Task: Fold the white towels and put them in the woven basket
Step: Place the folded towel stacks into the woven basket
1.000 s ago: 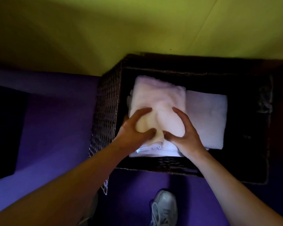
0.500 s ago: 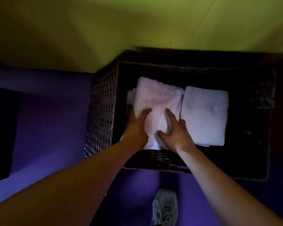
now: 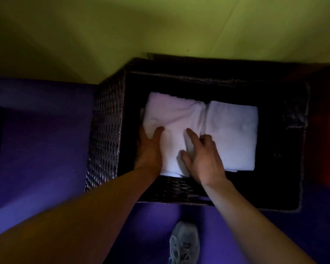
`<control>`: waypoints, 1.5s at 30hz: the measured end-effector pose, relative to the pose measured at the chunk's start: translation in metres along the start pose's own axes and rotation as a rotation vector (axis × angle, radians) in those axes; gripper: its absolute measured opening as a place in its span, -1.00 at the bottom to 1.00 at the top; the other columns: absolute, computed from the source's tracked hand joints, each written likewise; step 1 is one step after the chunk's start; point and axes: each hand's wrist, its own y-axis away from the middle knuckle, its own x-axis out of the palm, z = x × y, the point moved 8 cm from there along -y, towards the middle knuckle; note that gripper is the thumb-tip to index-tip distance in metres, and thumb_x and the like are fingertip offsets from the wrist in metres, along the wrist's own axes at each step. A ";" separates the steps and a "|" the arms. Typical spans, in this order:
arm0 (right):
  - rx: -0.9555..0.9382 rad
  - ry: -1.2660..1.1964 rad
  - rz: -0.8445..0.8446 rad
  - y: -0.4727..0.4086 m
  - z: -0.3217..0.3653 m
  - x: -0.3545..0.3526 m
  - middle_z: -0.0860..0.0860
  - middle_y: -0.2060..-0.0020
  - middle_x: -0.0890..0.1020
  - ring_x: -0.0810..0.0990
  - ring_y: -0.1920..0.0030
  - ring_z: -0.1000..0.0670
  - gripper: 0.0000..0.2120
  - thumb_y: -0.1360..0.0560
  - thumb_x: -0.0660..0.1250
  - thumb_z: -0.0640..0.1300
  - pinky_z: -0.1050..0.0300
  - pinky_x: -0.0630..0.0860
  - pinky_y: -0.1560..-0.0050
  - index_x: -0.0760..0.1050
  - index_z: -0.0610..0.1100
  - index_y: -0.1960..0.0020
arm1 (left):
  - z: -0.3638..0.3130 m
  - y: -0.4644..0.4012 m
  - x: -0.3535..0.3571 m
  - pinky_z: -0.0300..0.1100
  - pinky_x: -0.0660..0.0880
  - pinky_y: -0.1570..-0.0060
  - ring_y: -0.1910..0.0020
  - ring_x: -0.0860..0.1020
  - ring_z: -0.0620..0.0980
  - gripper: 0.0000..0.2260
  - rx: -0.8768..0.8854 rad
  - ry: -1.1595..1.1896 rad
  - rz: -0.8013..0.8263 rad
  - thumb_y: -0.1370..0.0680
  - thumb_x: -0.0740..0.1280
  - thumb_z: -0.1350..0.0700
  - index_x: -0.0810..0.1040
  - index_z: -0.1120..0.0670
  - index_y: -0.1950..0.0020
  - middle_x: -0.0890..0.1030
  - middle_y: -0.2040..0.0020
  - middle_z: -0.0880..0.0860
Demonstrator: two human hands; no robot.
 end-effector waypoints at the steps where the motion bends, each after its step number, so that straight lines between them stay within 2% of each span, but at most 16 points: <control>1: -0.050 0.064 -0.130 0.004 0.003 -0.013 -0.18 -0.26 0.46 0.49 -0.19 -0.21 -0.45 -0.57 0.20 0.02 -0.08 0.49 -0.21 0.32 0.00 -0.55 | -0.012 0.008 -0.007 0.18 0.20 -0.51 -0.58 0.00 0.32 -0.28 0.036 -0.187 -0.055 -0.57 0.19 0.36 0.06 -0.14 -0.63 -0.21 -0.62 0.17; 3: -0.075 0.184 -0.277 0.007 -0.002 -0.030 -0.19 -0.33 0.49 0.49 -0.26 -0.25 -0.44 -0.52 0.16 0.01 -0.11 0.38 -0.26 0.39 -0.06 -0.50 | -0.036 0.020 -0.005 0.18 0.03 -0.54 -0.60 -0.17 0.32 -0.25 0.201 -0.516 -0.106 -0.57 0.07 0.31 -0.21 -0.13 -0.63 -0.42 -0.58 0.18; 4: -0.049 0.234 -0.241 0.003 -0.011 -0.030 -0.18 -0.44 0.41 0.41 -0.39 -0.25 -0.40 -0.52 0.20 0.01 -0.13 0.29 -0.36 0.32 -0.03 -0.55 | -0.041 0.023 0.003 0.17 -0.07 -0.55 -0.59 -0.22 0.32 -0.23 0.292 -0.614 -0.065 -0.58 0.08 0.28 -0.31 -0.10 -0.62 -0.46 -0.56 0.19; 6: 0.056 0.290 0.030 -0.005 -0.036 -0.011 -0.08 -0.64 0.05 0.03 -0.62 -0.13 -0.22 -0.55 0.30 0.05 -0.24 0.03 -0.54 -0.02 0.12 -0.65 | -0.027 0.018 0.021 0.15 -0.21 -0.55 -0.57 -0.32 0.31 -0.11 0.335 -0.713 0.080 -0.60 0.28 0.10 -0.40 -0.07 -0.60 -0.49 -0.54 0.20; 7: 0.099 0.297 0.160 -0.008 -0.048 0.000 0.00 -0.65 -0.13 -0.13 -0.64 -0.06 -0.14 -0.56 0.32 0.09 -0.30 -0.06 -0.56 -0.17 0.18 -0.64 | -0.012 0.012 0.023 0.15 -0.26 -0.54 -0.56 -0.35 0.30 -0.01 0.308 -0.726 0.131 -0.56 0.38 -0.01 -0.41 -0.08 -0.59 -0.51 -0.53 0.20; 10: 0.129 0.320 0.238 -0.013 -0.058 0.004 0.09 -0.62 -0.29 -0.26 -0.62 0.01 -0.09 -0.56 0.32 0.15 -0.34 -0.11 -0.56 -0.30 0.25 -0.61 | 0.009 0.003 0.020 0.10 -0.32 -0.50 -0.57 -0.37 0.26 0.12 0.284 -0.686 0.159 -0.46 0.51 -0.08 -0.38 -0.12 -0.60 -0.54 -0.51 0.14; 13: 0.124 0.264 0.188 -0.008 -0.052 0.002 0.06 -0.64 -0.20 -0.18 -0.64 -0.01 -0.15 -0.58 0.30 0.13 -0.28 -0.09 -0.58 -0.22 0.21 -0.63 | 0.006 0.006 0.017 0.11 -0.28 -0.53 -0.57 -0.35 0.25 0.10 0.277 -0.697 0.161 -0.46 0.51 -0.07 -0.34 -0.12 -0.61 -0.48 -0.56 0.15; 17: 0.052 0.109 -0.057 0.007 -0.016 -0.021 -0.09 -0.60 0.21 0.23 -0.56 -0.15 -0.30 -0.57 0.32 0.03 -0.09 0.17 -0.50 0.12 0.05 -0.64 | -0.015 0.019 0.000 0.07 -0.23 -0.55 -0.60 -0.28 0.24 -0.09 0.258 -0.702 0.161 -0.57 0.38 -0.09 -0.25 -0.09 -0.64 -0.38 -0.60 0.18; 20: -0.005 0.078 -0.109 0.017 0.024 -0.032 -0.09 -0.57 0.29 0.28 -0.52 -0.14 -0.35 -0.59 0.29 -0.02 -0.05 0.24 -0.48 0.16 0.03 -0.63 | -0.037 0.045 -0.036 0.07 -0.23 -0.55 -0.61 -0.25 0.23 -0.27 0.378 -0.722 0.001 -0.64 0.24 0.02 -0.18 -0.04 -0.65 -0.27 -0.63 0.20; 23: -0.040 -0.004 -0.165 0.033 0.070 -0.042 -0.06 -0.53 0.36 0.33 -0.49 -0.11 -0.38 -0.58 0.30 -0.08 -0.05 0.29 -0.46 0.21 0.00 -0.60 | -0.040 0.084 -0.081 0.13 0.02 -0.58 -0.62 -0.05 0.26 -0.25 0.525 -0.645 -0.221 -0.52 0.36 0.11 0.08 0.00 -0.65 -0.02 -0.64 0.25; 26: -0.079 -0.071 -0.188 0.048 0.112 -0.045 -0.06 -0.45 0.45 0.42 -0.40 -0.14 -0.41 -0.56 0.31 -0.12 -0.05 0.34 -0.41 0.29 -0.05 -0.57 | -0.015 0.112 -0.116 0.16 0.19 -0.52 -0.59 0.12 0.26 -0.18 0.407 -0.531 -0.337 -0.45 0.43 0.06 0.13 -0.01 -0.64 0.11 -0.63 0.21; 29: -0.095 -0.124 -0.223 0.061 0.141 -0.045 -0.07 -0.36 0.52 0.48 -0.31 -0.17 -0.48 -0.56 0.31 -0.14 -0.09 0.41 -0.32 0.36 -0.06 -0.51 | 0.039 0.121 -0.129 0.18 0.21 -0.50 -0.59 0.10 0.22 -0.16 0.022 -0.276 -0.218 -0.52 0.39 -0.06 -0.04 -0.05 -0.66 0.03 -0.64 0.15; 30: -0.099 -0.133 -0.252 0.065 0.150 -0.046 -0.08 -0.32 0.54 0.50 -0.27 -0.17 -0.50 -0.55 0.30 -0.15 -0.11 0.43 -0.29 0.39 -0.07 -0.49 | 0.054 0.123 -0.128 0.18 0.21 -0.50 -0.59 0.09 0.19 -0.19 -0.033 -0.244 -0.181 -0.55 0.36 -0.10 -0.06 -0.05 -0.66 0.01 -0.64 0.12; 35: -0.157 -0.111 -0.266 0.092 0.189 -0.026 -0.06 -0.20 0.60 0.53 -0.17 -0.15 -0.58 -0.54 0.29 -0.15 -0.08 0.45 -0.23 0.46 -0.08 -0.40 | 0.087 0.132 -0.125 0.12 0.18 -0.50 -0.57 0.13 0.13 -0.34 0.065 -0.278 -0.062 -0.60 0.18 -0.27 0.07 -0.09 -0.63 0.12 -0.62 0.05; 39: -0.213 -0.074 -0.303 0.121 0.218 -0.010 -0.05 -0.06 0.60 0.53 -0.05 -0.16 -0.65 -0.50 0.25 -0.14 -0.06 0.45 -0.12 0.54 -0.08 -0.27 | 0.114 0.149 -0.133 0.11 0.24 -0.43 -0.50 0.26 0.12 -0.44 0.098 -0.274 -0.049 -0.63 0.18 -0.16 0.17 -0.07 -0.60 0.23 -0.56 0.02; 45: -0.474 -0.068 -0.290 0.173 0.264 0.041 -0.03 0.09 0.55 0.47 0.06 -0.11 -0.73 -0.46 0.28 -0.15 -0.03 0.44 -0.04 0.56 -0.09 -0.14 | 0.184 0.175 -0.131 0.13 0.32 -0.40 -0.41 0.35 0.16 -0.47 0.012 -0.285 -0.050 -0.61 0.25 -0.04 0.21 -0.04 -0.57 0.29 -0.51 0.02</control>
